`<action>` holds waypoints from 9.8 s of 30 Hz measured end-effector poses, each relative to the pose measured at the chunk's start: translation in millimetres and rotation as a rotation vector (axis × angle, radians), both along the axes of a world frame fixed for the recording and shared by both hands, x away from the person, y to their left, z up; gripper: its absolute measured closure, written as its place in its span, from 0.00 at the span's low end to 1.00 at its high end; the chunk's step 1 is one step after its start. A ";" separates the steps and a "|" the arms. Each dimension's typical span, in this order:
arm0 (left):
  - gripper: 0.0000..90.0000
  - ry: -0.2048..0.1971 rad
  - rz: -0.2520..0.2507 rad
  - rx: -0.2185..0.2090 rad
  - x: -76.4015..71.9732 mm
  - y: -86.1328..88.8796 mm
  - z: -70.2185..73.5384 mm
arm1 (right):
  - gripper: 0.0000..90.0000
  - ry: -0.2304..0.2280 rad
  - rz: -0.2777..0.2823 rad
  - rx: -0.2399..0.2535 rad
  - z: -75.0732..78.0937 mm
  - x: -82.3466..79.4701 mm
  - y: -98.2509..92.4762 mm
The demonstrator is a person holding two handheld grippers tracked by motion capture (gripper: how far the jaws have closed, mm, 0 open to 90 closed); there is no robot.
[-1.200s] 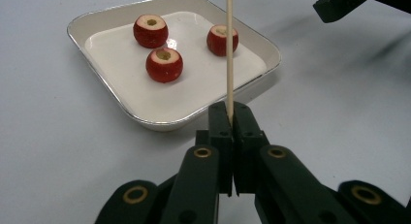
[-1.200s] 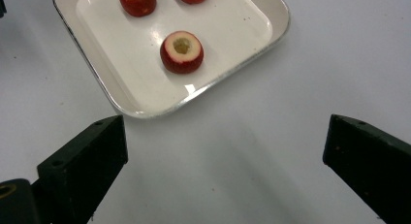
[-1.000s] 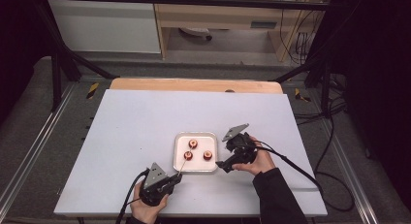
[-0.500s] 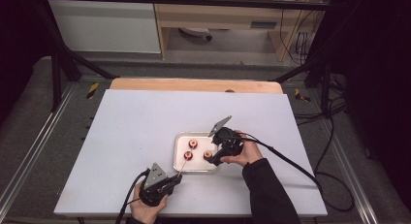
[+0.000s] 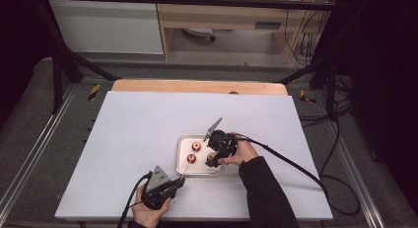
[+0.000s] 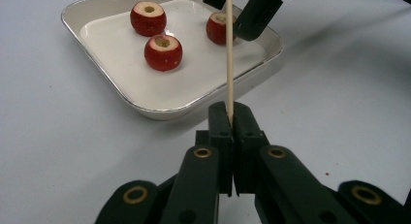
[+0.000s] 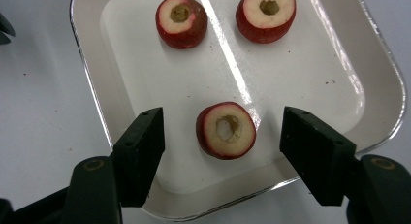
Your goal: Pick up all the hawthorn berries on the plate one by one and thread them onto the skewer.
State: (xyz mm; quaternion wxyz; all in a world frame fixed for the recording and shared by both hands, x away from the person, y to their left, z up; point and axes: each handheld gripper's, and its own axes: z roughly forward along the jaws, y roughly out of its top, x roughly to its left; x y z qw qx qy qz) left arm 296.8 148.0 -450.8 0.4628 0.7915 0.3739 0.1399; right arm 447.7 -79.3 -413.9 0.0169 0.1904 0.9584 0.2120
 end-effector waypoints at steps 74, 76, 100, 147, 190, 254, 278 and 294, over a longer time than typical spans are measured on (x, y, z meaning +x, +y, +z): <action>0.98 -0.062 0.002 -0.054 -2.9 -26.4 7.3 | 0.66 0.083 -0.592 0.888 56.4 -29.6 -66.5; 0.98 -0.061 0.006 -0.061 -2.4 -29.0 7.6 | 0.66 0.077 -0.602 0.915 55.2 -30.4 -65.6; 0.98 -0.051 0.093 -0.146 10.6 -53.3 10.1 | 0.66 0.042 -0.631 1.146 47.4 -40.1 -49.7; 0.98 -0.042 0.160 -0.230 16.8 -58.3 11.8 | 0.67 0.068 -0.587 1.119 29.0 -53.9 -38.6; 0.98 -0.053 0.112 -0.176 24.5 -53.1 12.5 | 0.67 0.104 -0.497 0.942 1.6 -73.6 -28.2; 0.98 -0.038 0.135 -0.034 12.0 29.5 9.6 | 0.34 -0.125 0.086 0.172 7.3 -11.4 30.8; 0.98 -0.028 0.132 -0.033 13.7 31.3 7.8 | 0.61 -0.105 0.235 0.080 -9.2 1.5 50.8; 0.98 -0.028 0.127 -0.034 14.3 30.4 7.8 | 0.68 -0.080 0.250 0.057 -12.0 4.0 55.4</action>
